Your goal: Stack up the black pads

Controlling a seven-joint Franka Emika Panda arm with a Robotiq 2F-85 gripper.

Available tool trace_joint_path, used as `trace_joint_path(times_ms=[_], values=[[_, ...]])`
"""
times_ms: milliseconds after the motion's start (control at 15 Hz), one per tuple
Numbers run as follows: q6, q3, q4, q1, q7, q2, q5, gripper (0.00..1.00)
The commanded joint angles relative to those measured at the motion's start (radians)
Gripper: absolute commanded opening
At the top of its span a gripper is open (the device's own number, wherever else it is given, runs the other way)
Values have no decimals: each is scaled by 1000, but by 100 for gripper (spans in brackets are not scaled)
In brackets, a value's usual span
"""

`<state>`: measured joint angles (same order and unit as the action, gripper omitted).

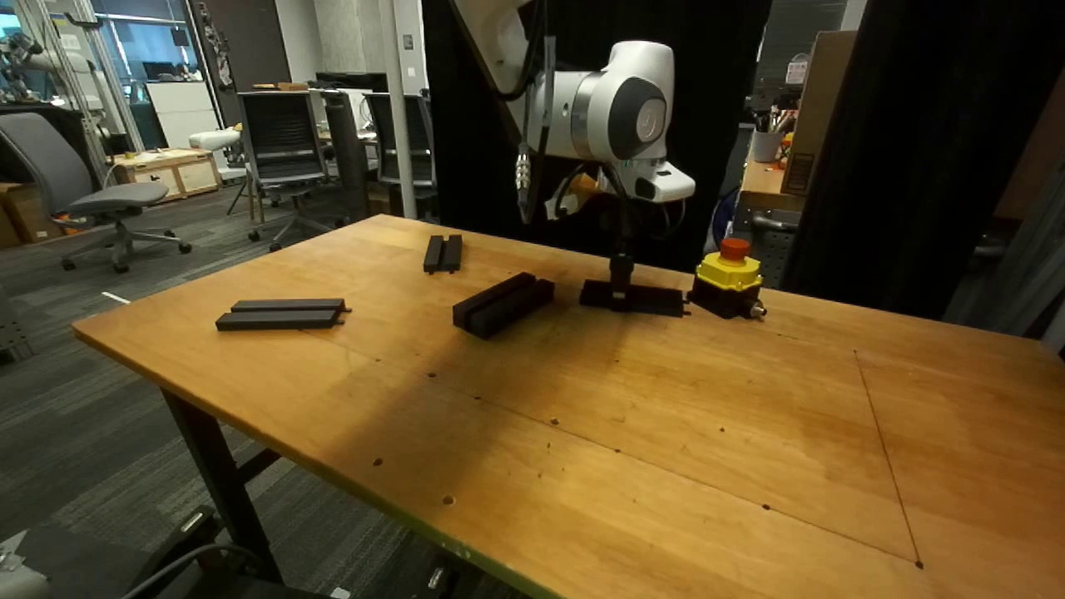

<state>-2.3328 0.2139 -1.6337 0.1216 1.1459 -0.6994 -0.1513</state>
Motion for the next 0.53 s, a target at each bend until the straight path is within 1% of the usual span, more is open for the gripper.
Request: trace_joint_path(times_ms=[0, 200, 333, 467], values=[[20, 2, -37, -20, -34, 58, 25, 46], [19, 4, -78, -50, -42, 116, 42, 46], [13, 17, -106, -80, -27, 162, 77, 46], [11, 13, -134, -96, -40, 213, 110, 46]])
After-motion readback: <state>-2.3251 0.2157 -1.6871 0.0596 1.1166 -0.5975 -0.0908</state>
